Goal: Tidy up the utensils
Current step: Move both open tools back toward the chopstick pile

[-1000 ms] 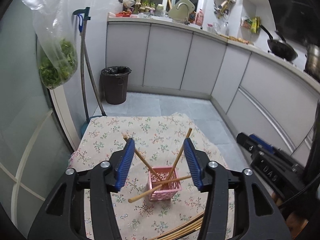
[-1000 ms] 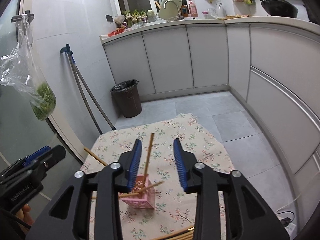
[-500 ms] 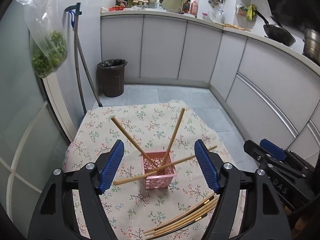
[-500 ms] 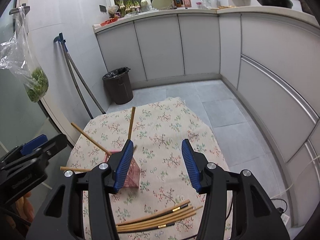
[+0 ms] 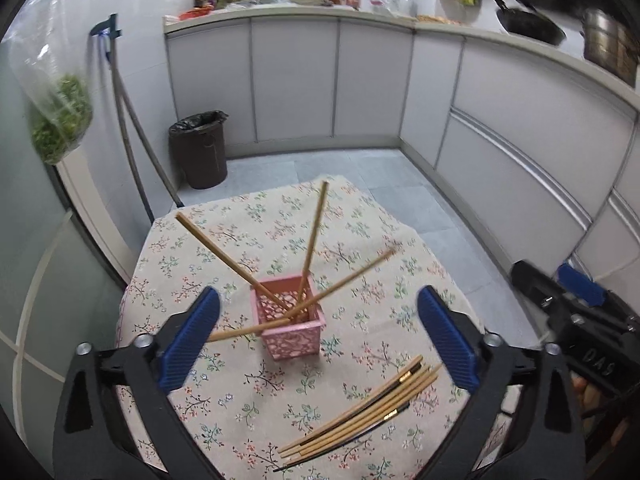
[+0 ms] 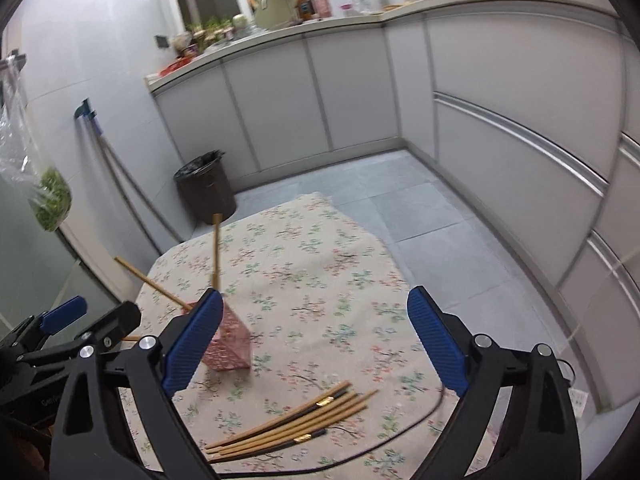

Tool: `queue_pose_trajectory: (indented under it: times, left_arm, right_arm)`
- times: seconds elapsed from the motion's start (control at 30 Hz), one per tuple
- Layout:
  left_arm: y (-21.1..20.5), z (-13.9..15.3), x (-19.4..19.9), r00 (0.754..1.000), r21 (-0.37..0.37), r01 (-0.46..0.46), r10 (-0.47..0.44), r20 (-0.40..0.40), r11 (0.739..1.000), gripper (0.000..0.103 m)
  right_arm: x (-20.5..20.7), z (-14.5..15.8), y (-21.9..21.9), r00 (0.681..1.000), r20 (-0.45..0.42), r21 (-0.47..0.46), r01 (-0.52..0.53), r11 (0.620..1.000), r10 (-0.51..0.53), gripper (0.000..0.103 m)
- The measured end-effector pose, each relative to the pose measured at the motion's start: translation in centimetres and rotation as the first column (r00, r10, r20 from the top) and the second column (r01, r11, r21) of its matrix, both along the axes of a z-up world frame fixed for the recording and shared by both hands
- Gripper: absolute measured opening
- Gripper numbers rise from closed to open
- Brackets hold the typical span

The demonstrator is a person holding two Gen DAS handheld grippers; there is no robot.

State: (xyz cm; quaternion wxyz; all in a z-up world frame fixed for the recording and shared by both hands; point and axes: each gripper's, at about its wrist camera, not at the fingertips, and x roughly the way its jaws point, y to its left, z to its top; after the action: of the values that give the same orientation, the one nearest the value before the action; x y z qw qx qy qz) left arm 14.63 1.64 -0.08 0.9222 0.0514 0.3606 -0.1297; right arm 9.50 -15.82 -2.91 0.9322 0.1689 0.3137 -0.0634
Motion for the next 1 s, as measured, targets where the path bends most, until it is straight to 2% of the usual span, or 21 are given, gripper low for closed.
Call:
queue_pose_trajectory:
  times: [0.2,0.33,0.4,0.47,0.6,0.7,0.83,0.93,1.0]
  left_arm:
    - [-3.2,-2.5,0.0,0.994,0.083,0.086,-0.081,-0.068,0.993,0.096]
    - [-6.0,-4.9,0.3,0.977,0.101,0.163,-0.147,-0.151,0.981,0.096]
    - [-7.7,-6.4,0.5,0.961,0.108,0.211,-0.186,-0.203,0.972,0.096]
    - [-9.9,-8.0,0.6,0.934,0.108,0.277,-0.241,-0.263,0.955,0.096]
    - [-13.4,-12.0,1.7,0.867,0.114,0.368,-0.296,-0.4,0.923,0.096]
    - [-14.8,-15.7,3.6,0.817,0.134,0.38,-0.264,-0.513,0.915,0.096]
    - [-14.9,-19.1,6.0,0.781,0.156,0.341,-0.187,-0.596,0.927,0.096]
    - [-14.7,-20.5,7.3,0.767,0.164,0.312,-0.146,-0.625,0.936,0.095]
    - [-14.5,-21.3,7.9,0.761,0.167,0.29,-0.121,-0.637,0.942,0.095]
  right_arm:
    - [-3.5,-0.6,-3.0,0.996,-0.003,-0.003,0.091,0.996,-0.091,0.094]
    - [-5.1,-2.2,-4.6,0.992,-0.057,0.026,0.117,0.993,-0.116,0.094]
    - [-5.8,-3.6,-5.6,0.987,-0.107,0.06,0.129,0.99,-0.122,0.094]
    - [-6.3,-5.2,-6.4,0.978,-0.175,0.111,0.139,0.984,-0.118,0.094]
    - [-6.3,-7.9,-7.8,0.954,-0.284,0.241,0.165,0.956,-0.093,0.094]
    - [-6.2,-9.2,-8.3,0.944,-0.322,0.311,0.179,0.933,-0.074,0.094]
    - [-5.8,-11.3,-8.5,0.92,-0.39,0.381,0.199,0.903,-0.039,0.094]
    - [-5.6,-12.3,-8.4,0.907,-0.422,0.428,0.207,0.88,-0.008,0.094]
    - [-5.4,-12.4,-8.2,0.902,-0.431,0.431,0.206,0.878,0.001,0.094]
